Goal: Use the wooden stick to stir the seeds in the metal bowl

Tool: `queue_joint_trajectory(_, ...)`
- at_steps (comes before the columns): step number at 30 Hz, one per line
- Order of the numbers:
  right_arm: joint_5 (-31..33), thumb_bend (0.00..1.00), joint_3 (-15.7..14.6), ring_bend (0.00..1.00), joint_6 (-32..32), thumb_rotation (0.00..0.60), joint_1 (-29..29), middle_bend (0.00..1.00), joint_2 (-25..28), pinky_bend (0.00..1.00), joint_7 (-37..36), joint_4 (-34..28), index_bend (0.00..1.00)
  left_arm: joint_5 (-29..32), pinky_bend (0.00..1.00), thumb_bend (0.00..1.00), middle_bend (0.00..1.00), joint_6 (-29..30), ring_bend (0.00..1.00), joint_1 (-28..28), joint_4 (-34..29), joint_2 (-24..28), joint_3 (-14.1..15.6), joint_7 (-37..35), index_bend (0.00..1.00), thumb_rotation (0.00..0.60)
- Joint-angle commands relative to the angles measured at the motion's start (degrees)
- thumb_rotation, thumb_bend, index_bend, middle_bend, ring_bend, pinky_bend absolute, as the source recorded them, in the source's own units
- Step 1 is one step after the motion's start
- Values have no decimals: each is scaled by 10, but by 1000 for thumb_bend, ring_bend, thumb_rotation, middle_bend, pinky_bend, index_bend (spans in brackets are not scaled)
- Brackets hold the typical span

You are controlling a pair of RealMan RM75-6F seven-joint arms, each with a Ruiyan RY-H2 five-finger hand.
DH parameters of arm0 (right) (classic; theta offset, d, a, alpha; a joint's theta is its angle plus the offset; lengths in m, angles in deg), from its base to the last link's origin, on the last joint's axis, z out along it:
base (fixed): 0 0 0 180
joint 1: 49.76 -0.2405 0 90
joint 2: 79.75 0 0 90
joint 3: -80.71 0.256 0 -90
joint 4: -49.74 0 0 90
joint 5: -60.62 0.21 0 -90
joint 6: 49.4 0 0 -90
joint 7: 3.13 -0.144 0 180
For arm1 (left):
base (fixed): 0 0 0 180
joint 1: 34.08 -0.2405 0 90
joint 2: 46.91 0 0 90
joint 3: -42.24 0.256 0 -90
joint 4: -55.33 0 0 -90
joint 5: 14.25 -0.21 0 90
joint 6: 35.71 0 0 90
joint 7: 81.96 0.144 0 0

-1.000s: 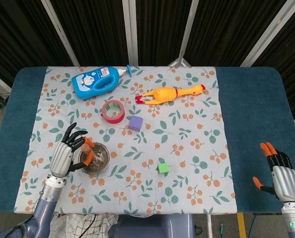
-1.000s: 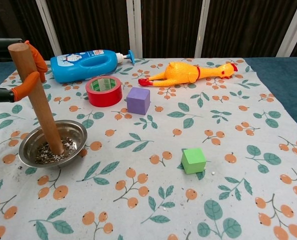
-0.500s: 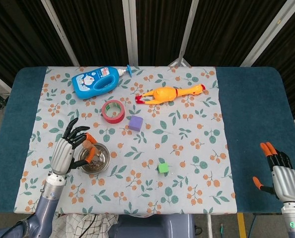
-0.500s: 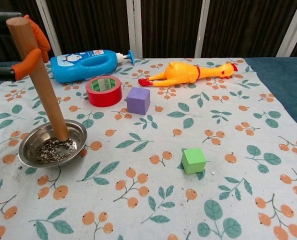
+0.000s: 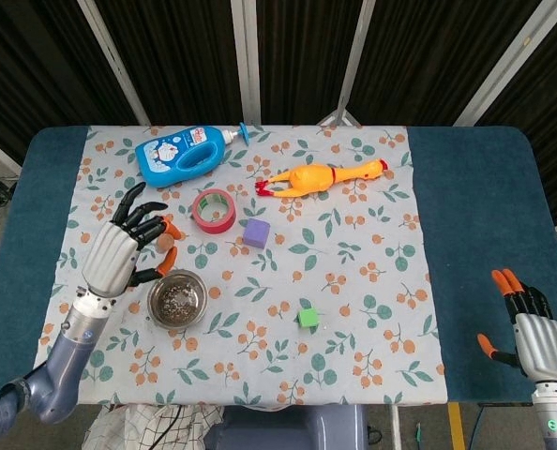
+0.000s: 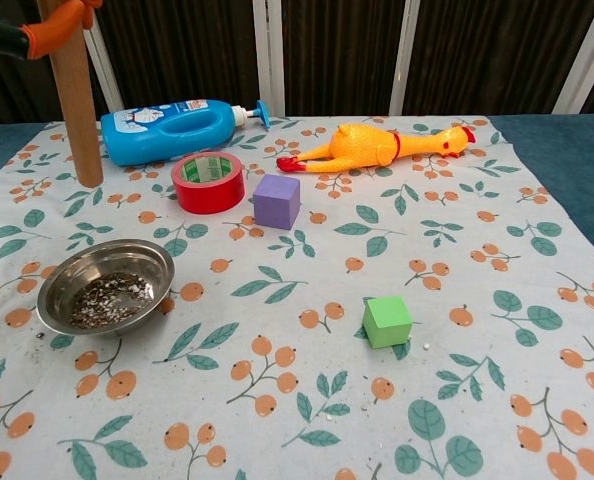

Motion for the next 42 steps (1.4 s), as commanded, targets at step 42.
queue_joint_trajectory(42, 7, 320, 1, 0, 1, 600, 1, 0, -1, 0, 11, -5, 0, 6, 30, 997, 705, -83, 270, -8, 470, -82, 135, -6, 582, 600)
